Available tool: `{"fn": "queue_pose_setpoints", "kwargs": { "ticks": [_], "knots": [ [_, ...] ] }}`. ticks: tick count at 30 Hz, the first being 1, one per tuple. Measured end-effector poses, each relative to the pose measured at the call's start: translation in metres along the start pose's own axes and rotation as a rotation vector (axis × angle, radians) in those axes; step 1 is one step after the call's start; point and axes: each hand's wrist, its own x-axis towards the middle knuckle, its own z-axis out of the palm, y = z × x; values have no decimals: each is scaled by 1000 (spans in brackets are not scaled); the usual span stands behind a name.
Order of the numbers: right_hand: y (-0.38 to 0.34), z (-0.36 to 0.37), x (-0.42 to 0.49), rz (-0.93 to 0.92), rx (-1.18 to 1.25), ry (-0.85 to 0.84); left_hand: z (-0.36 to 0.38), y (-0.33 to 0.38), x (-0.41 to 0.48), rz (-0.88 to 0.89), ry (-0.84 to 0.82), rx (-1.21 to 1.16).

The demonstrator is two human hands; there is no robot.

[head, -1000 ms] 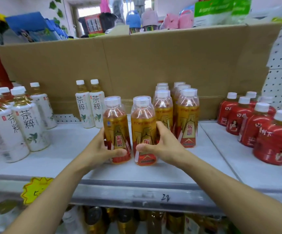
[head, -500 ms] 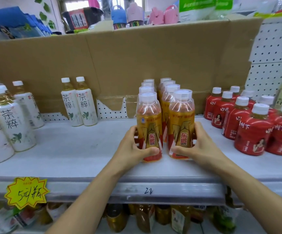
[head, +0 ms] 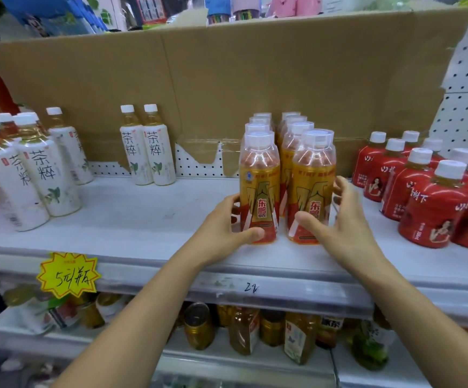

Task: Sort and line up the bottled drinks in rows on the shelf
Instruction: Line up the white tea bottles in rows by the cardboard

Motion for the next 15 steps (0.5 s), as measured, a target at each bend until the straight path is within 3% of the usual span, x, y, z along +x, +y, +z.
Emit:
{"fn": "queue_pose_setpoints", "kwargs": {
  "ticks": [5, 8, 12, 15],
  "knots": [
    [-38, 10, -10, -268, -148, 344, -40, -28, -15, 7, -2, 100],
    [-79, 34, -8, -513, -197, 404, -78, -51, -7, -6, 54, 59],
    [-128, 108, 6, -732, -187, 223, -130, -89, 16, -18, 133, -12],
    [-146, 173, 39, -569, -157, -35, -171, -116, 39, -27, 195, -12]
  ]
}}
